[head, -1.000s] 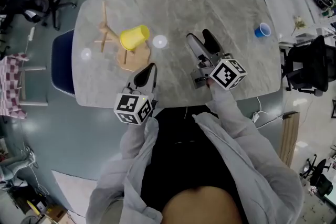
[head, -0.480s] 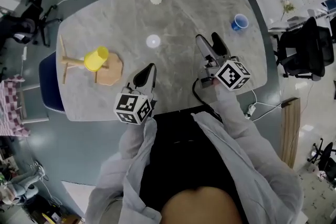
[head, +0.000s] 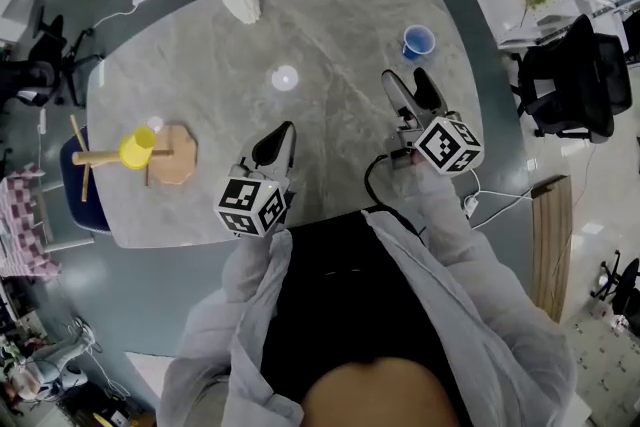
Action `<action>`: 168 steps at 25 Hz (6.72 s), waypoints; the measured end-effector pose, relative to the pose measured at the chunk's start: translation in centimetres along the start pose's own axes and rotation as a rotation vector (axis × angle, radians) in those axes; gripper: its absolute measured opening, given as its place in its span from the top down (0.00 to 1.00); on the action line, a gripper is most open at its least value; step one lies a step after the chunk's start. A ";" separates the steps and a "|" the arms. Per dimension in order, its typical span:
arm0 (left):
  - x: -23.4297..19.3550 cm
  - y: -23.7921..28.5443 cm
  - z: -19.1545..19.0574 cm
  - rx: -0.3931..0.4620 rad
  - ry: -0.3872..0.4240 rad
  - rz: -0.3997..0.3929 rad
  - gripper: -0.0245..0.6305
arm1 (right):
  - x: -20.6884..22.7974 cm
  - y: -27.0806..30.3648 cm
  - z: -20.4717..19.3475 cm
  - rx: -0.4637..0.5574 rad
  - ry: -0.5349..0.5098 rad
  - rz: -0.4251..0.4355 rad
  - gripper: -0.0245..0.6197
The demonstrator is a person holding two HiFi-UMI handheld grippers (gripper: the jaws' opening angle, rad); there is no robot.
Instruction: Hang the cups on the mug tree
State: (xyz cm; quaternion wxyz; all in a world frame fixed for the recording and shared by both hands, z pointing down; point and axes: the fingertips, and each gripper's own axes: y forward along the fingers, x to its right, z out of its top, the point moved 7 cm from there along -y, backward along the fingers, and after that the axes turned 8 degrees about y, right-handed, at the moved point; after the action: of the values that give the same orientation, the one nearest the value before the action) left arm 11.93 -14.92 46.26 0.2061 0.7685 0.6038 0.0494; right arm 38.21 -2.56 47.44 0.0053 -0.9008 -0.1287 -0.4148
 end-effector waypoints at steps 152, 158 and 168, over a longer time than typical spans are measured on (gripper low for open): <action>-14.8 -36.3 -14.9 0.026 -0.366 0.771 0.96 | -32.3 14.8 -41.7 -1.180 0.775 0.581 0.48; -15.0 -35.6 -14.8 0.018 -0.371 0.763 0.96 | -30.8 16.2 -41.0 -1.098 0.831 0.522 0.48; -15.0 -34.8 -14.0 0.016 -0.349 0.729 0.96 | -28.6 15.4 -39.9 -1.064 0.660 0.438 0.30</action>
State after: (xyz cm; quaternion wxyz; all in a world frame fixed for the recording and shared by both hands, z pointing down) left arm -28.22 -19.07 48.47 0.2684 0.9307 0.2478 -0.0167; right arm -5.70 -28.56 53.69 -0.3167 -0.6115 0.2882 -0.6654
